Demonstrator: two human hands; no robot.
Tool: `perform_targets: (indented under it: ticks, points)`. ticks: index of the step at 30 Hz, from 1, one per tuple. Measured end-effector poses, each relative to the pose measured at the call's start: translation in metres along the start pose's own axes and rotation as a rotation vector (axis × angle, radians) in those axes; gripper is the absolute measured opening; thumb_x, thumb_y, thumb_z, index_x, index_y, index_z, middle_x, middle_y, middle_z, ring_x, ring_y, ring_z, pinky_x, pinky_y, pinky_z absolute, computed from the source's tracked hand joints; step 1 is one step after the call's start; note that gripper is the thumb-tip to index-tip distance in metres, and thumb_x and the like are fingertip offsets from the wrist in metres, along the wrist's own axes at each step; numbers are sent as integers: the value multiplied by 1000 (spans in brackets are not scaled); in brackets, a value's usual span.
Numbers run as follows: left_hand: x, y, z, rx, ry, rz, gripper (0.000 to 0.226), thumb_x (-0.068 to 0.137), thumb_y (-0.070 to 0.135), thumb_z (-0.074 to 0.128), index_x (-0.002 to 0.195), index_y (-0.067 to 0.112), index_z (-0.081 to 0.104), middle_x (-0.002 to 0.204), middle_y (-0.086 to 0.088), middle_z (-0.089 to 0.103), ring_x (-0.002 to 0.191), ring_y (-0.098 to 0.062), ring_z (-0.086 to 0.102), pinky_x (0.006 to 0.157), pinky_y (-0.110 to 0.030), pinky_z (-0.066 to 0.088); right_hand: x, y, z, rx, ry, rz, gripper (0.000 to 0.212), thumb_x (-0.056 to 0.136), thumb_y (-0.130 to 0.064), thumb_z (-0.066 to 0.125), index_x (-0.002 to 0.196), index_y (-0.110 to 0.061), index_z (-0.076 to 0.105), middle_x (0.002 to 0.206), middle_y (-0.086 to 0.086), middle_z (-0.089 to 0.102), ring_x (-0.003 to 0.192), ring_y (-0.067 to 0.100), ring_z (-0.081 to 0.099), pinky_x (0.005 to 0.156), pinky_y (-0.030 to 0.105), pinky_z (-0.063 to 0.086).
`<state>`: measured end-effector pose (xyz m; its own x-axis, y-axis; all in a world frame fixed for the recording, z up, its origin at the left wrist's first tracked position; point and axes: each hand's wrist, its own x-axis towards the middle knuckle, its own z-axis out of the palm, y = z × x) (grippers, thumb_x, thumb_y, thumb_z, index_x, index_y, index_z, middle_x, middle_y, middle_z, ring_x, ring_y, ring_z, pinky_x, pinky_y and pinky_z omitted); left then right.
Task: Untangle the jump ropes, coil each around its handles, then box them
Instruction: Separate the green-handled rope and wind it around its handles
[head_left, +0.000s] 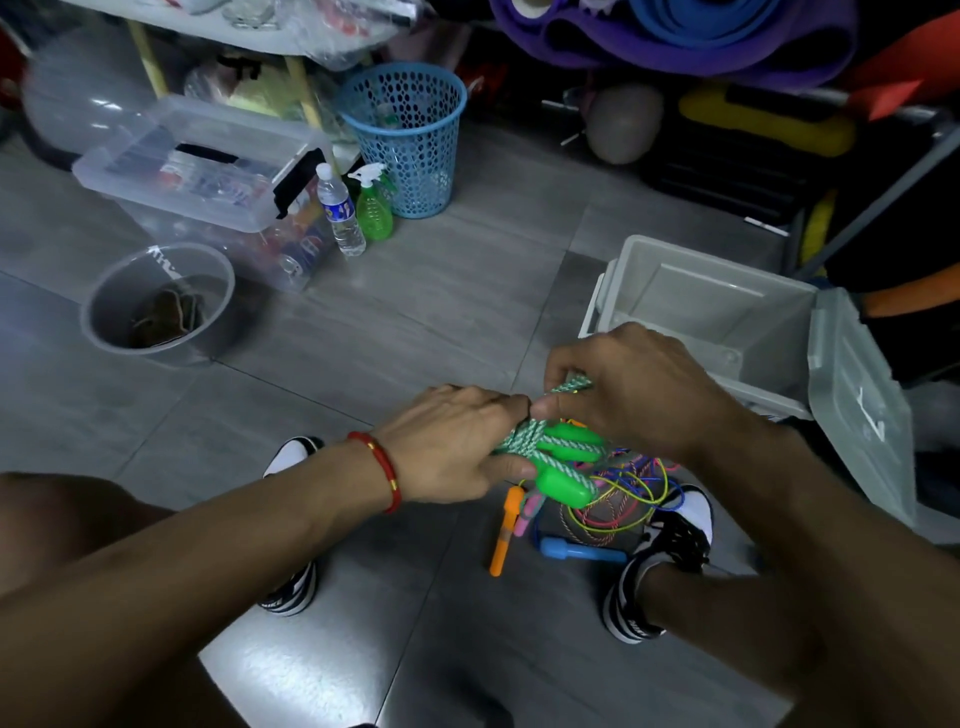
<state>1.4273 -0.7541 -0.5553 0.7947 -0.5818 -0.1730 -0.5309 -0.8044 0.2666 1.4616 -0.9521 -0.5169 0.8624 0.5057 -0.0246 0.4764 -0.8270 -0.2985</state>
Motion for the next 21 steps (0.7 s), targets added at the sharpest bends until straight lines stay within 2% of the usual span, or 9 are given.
perform_targets:
  ticks: [3, 7, 10, 11, 13, 15, 17, 18, 21]
  points:
    - [-8, 6, -10, -126, 45, 15, 54, 89, 56, 63, 128, 24, 42, 104, 5, 65, 99, -26, 62, 78, -34, 44, 4, 17, -4, 284, -83, 25, 30, 71, -58, 80, 79, -30, 70, 72, -7, 65, 72, 8, 60, 66, 28, 46]
    - [-13, 11, -21, -402, 98, 73, 74, 79, 49, 79, 130, 33, 28, 97, 10, 68, 78, -16, 64, 80, -39, 51, 7, 28, -5, 639, -174, 56, 19, 74, -37, 84, 72, -20, 76, 61, -6, 65, 57, 0, 54, 58, 19, 41]
    - [-17, 6, -25, -625, 150, 47, 77, 71, 43, 87, 132, 37, 39, 102, 9, 69, 88, -12, 67, 85, -40, 54, 5, 25, 1, 938, -250, 51, 8, 79, -21, 80, 74, -16, 77, 62, -6, 67, 55, 1, 56, 52, 17, 44]
    - [-16, 5, -26, -711, 179, 34, 73, 70, 39, 88, 129, 34, 47, 105, 7, 69, 94, -13, 68, 88, -42, 54, 5, 24, 4, 1046, -259, 35, 3, 79, -12, 80, 78, -11, 76, 66, -5, 70, 57, 2, 60, 54, 17, 47]
    - [-14, -1, -26, -928, 278, -25, 61, 68, 27, 89, 121, 20, 60, 107, -3, 70, 98, -16, 68, 89, -42, 55, 5, 17, 10, 1232, -227, 54, 13, 80, 1, 68, 74, -10, 72, 64, -7, 70, 55, 2, 61, 54, 17, 49]
    - [-10, -11, -28, -1122, 375, -142, 52, 69, 22, 85, 115, 11, 65, 105, -15, 72, 93, -26, 70, 74, -36, 55, 5, 6, 19, 1125, -131, 111, 35, 93, -6, 57, 62, -20, 65, 51, -8, 59, 45, 3, 49, 52, 20, 43]
    - [-7, -21, -28, -1198, 412, -237, 46, 71, 23, 82, 112, 10, 68, 93, -15, 73, 75, -32, 68, 57, -29, 49, 3, -6, 28, 965, -108, 44, 35, 103, -14, 53, 76, -31, 68, 57, -11, 60, 53, 1, 49, 57, 18, 41]
    - [-7, -25, -26, -1194, 416, -258, 43, 71, 24, 82, 109, 9, 69, 84, -10, 71, 63, -25, 62, 53, -26, 46, 2, -12, 31, 973, -135, 24, 28, 102, -15, 54, 88, -33, 69, 65, -14, 64, 60, -1, 53, 60, 17, 43]
    - [-5, -29, -21, -1143, 400, -308, 38, 72, 22, 84, 105, 11, 70, 78, -4, 64, 64, -14, 51, 51, -24, 44, 2, -15, 36, 866, -180, 69, 22, 105, -20, 49, 91, -15, 65, 59, -13, 56, 55, 3, 46, 56, 22, 39]
